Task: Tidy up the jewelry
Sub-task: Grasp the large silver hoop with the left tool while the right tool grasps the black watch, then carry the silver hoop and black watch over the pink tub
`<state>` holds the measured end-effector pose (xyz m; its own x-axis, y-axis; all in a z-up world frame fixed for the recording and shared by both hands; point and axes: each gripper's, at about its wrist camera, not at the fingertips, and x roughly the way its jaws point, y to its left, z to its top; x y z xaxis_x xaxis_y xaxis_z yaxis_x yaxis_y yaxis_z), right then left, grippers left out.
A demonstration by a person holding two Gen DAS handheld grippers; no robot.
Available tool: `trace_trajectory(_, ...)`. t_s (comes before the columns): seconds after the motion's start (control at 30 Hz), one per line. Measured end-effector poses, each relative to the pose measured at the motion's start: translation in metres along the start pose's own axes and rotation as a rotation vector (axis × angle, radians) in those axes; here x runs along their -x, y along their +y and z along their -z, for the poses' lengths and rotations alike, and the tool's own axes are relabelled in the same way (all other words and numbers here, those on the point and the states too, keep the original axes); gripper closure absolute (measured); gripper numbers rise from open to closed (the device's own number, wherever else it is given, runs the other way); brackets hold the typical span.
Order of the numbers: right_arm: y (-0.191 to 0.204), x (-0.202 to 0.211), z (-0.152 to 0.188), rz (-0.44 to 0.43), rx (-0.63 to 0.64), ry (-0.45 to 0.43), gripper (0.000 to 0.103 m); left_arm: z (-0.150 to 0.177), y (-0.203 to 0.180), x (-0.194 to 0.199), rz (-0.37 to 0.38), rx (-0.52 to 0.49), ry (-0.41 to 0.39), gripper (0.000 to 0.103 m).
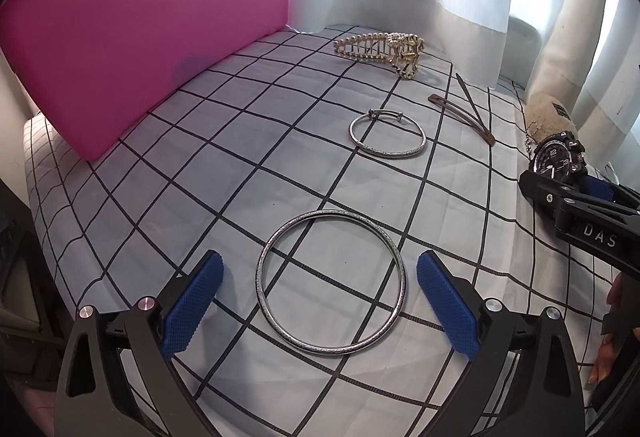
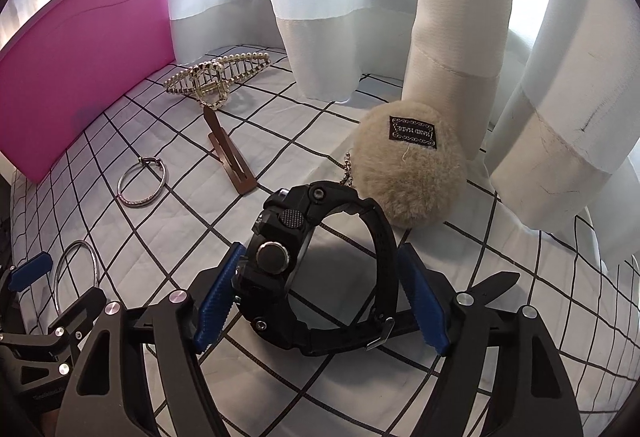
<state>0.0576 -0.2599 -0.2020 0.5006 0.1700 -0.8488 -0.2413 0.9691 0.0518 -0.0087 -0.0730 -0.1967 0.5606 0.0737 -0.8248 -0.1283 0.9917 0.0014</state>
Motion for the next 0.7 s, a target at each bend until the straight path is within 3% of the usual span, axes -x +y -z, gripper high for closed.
trace_trajectory(0.07, 0.0, 0.002, 0.002, -0.005, 0.001, -0.007, 0.039, 0.002, -0.003, 0.003, 0.013, -0.024, -0.012, 0.018)
trace_trajectory(0.13, 0.002, 0.005, 0.003, -0.01, 0.007, -0.008, 0.04, 0.003, -0.006, 0.007, 0.027, -0.043, -0.02, 0.032)
trace_trajectory(0.43, -0.002, 0.017, 0.014, -0.038, -0.042, -0.013, 0.043, 0.002, 0.004, 0.012, 0.061, -0.035, -0.002, 0.033)
trace_trajectory(0.7, 0.002, 0.044, 0.021, -0.055, -0.095, -0.026, 0.043, -0.015, 0.012, 0.042, 0.079, -0.071, -0.071, 0.033)
